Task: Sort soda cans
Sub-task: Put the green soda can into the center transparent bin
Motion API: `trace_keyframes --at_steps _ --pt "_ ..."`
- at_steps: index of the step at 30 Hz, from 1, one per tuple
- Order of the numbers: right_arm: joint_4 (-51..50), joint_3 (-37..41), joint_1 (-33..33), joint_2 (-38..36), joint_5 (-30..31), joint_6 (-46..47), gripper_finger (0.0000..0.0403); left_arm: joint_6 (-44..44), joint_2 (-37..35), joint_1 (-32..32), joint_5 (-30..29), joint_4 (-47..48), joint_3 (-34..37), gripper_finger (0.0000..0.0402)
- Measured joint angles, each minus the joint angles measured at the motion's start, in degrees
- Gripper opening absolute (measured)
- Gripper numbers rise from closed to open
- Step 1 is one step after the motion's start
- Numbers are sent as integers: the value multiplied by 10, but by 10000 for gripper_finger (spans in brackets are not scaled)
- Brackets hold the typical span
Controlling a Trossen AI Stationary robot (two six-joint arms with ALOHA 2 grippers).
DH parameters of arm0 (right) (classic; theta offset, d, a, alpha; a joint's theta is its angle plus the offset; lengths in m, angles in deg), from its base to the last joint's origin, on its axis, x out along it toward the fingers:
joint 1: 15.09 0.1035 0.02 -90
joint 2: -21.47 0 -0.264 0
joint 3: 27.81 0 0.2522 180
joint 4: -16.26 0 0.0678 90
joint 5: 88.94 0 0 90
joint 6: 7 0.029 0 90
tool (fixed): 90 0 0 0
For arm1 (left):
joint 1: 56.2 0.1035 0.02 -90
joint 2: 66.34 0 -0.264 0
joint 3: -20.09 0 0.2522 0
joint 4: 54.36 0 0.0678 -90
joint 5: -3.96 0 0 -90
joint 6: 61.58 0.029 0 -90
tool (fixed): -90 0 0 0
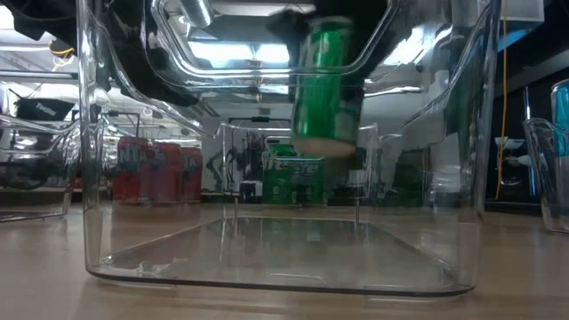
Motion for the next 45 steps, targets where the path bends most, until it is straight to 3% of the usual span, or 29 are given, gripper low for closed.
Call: trace_keyframes --at_steps 26,33,45 --pt "137 147 -1 0 -5 13 308 0 0 0 0 -2 0 153" --pt "143 154 -1 -1 2 18 312 0 0 0 0 -3 0 153" --pt "120 110 -1 0 -9 10 370 0 0 0 0 -2 0 153"
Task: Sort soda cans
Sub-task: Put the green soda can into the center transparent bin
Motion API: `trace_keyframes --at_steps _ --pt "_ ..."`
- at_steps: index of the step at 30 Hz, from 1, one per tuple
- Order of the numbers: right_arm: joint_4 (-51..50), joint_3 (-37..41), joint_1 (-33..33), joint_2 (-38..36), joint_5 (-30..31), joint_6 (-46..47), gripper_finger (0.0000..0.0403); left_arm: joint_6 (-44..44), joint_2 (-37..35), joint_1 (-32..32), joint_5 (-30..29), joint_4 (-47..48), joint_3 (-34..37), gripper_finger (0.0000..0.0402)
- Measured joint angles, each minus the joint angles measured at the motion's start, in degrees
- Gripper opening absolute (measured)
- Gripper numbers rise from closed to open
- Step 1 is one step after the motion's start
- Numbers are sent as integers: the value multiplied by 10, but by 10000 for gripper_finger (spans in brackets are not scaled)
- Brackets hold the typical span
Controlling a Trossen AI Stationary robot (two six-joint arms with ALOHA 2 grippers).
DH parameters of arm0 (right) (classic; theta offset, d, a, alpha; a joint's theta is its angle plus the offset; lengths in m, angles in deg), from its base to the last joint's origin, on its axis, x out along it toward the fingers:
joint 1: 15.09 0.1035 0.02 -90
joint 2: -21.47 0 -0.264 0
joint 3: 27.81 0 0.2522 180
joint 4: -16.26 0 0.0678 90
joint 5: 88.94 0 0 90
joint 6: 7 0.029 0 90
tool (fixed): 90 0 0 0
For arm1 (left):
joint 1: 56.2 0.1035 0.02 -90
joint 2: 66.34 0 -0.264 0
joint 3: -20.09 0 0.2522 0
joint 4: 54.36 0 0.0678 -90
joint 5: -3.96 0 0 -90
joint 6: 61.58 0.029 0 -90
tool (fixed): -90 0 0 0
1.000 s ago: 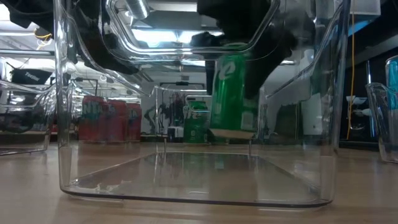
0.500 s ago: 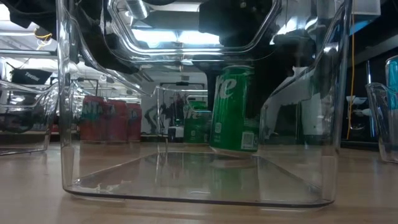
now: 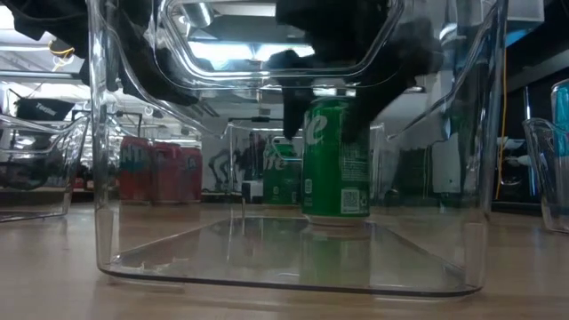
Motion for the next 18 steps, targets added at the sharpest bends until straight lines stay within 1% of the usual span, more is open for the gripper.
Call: trace_keyframes --at_steps 4,9,13,18 --pt "-41 -38 0 0 1 -8 369 -2 0 0 0 0 0 153" --pt "-80 -87 -1 0 18 -29 370 -2 0 0 0 0 0 153" --pt "-100 -127 -6 0 58 -60 371 -2 0 0 0 0 0 153" --pt "-97 -162 -20 0 147 -140 371 -2 0 0 0 1 0 153"
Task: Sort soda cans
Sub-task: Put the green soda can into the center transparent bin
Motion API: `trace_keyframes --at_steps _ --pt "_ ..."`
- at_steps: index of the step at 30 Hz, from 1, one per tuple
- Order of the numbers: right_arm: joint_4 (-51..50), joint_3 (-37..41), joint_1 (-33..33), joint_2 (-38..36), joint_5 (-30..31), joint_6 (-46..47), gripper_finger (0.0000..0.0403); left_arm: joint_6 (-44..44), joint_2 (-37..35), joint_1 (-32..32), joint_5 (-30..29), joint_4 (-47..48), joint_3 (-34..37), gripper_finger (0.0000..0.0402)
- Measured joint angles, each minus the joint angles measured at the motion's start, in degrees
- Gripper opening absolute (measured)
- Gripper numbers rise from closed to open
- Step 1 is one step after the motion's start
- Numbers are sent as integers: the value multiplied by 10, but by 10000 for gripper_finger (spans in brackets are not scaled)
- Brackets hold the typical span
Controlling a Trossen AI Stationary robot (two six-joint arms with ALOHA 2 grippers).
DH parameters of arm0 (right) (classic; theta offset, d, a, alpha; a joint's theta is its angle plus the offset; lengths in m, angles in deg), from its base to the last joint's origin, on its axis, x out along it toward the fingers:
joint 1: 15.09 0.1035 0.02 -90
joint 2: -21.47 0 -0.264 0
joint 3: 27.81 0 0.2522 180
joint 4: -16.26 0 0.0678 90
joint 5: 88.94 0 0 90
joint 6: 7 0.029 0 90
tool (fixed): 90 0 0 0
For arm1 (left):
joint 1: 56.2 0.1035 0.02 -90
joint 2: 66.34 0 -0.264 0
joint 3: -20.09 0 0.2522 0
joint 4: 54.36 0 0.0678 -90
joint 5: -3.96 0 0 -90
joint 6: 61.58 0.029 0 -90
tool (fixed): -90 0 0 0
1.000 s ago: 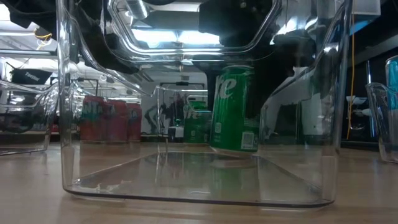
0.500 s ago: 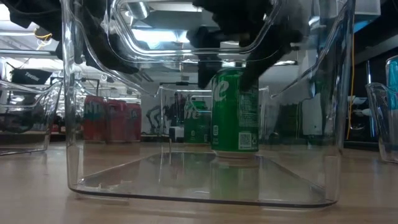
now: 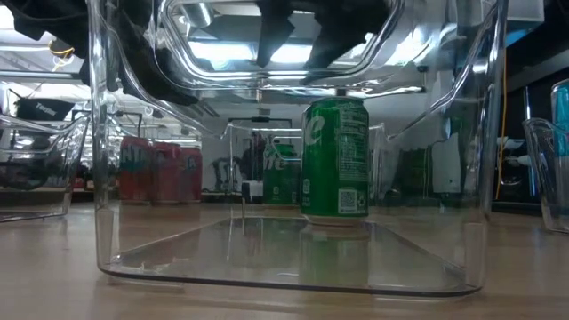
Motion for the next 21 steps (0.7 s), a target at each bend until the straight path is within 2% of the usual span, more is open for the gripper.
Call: trace_keyframes --at_steps 2,5,16,21 --pt "-1 -3 -8 0 32 -37 371 0 0 0 0 0 0 153" --pt "1 -4 -30 0 42 -81 371 0 0 0 0 0 0 153" --pt "13 -4 -144 0 38 -242 372 0 0 0 0 0 0 153" --pt "50 3 -200 0 12 -299 372 1 0 0 0 -6 0 153"
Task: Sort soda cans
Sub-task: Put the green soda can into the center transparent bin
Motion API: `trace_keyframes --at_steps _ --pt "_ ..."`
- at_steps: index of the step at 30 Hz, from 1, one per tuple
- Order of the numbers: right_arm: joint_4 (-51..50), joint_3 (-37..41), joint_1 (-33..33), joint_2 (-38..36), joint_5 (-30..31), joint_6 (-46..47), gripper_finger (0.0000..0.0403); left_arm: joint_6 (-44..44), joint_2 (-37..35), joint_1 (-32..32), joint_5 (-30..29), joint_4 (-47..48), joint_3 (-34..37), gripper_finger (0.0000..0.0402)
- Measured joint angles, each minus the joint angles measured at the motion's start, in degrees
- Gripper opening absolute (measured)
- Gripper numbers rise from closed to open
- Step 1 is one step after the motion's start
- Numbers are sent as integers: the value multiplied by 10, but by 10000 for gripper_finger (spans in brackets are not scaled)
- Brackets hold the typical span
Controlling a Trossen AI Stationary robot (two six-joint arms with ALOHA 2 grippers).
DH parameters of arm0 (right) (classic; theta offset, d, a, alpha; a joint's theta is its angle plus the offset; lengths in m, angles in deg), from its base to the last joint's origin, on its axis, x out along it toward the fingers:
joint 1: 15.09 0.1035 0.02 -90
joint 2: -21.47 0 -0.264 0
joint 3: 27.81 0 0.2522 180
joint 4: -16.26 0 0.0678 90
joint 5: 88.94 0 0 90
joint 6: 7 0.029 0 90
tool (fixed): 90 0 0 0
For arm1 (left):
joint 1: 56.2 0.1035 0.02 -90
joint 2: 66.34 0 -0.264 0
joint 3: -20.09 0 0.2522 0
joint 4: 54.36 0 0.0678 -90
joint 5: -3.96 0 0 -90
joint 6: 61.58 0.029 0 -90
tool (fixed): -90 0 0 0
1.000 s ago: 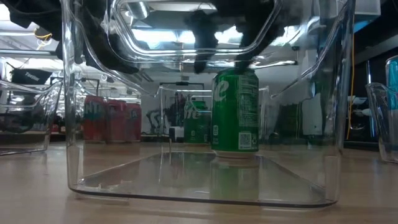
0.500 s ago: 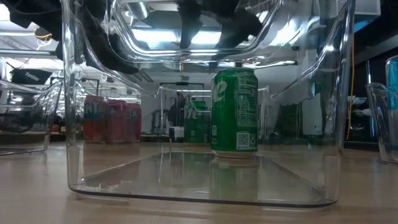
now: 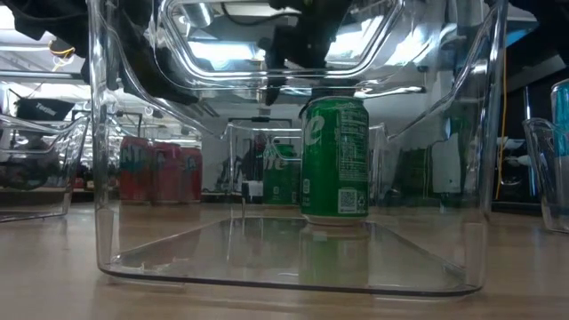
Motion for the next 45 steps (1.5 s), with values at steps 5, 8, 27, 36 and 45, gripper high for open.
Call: trace_keyframes --at_steps 5,8,27,36,45 --pt "28 0 -46 0 -44 -52 372 -2 0 0 0 -12 0 153" --pt "34 0 -68 0 -74 -76 372 -2 0 0 0 -16 0 153" --pt "46 0 -103 55 -112 -101 372 -17 1 0 0 -20 0 153" --pt "56 0 -108 71 -104 -102 372 -29 1 0 0 -20 0 153" --pt "55 -1 -111 101 -109 -100 372 -29 1 0 0 -15 0 153"
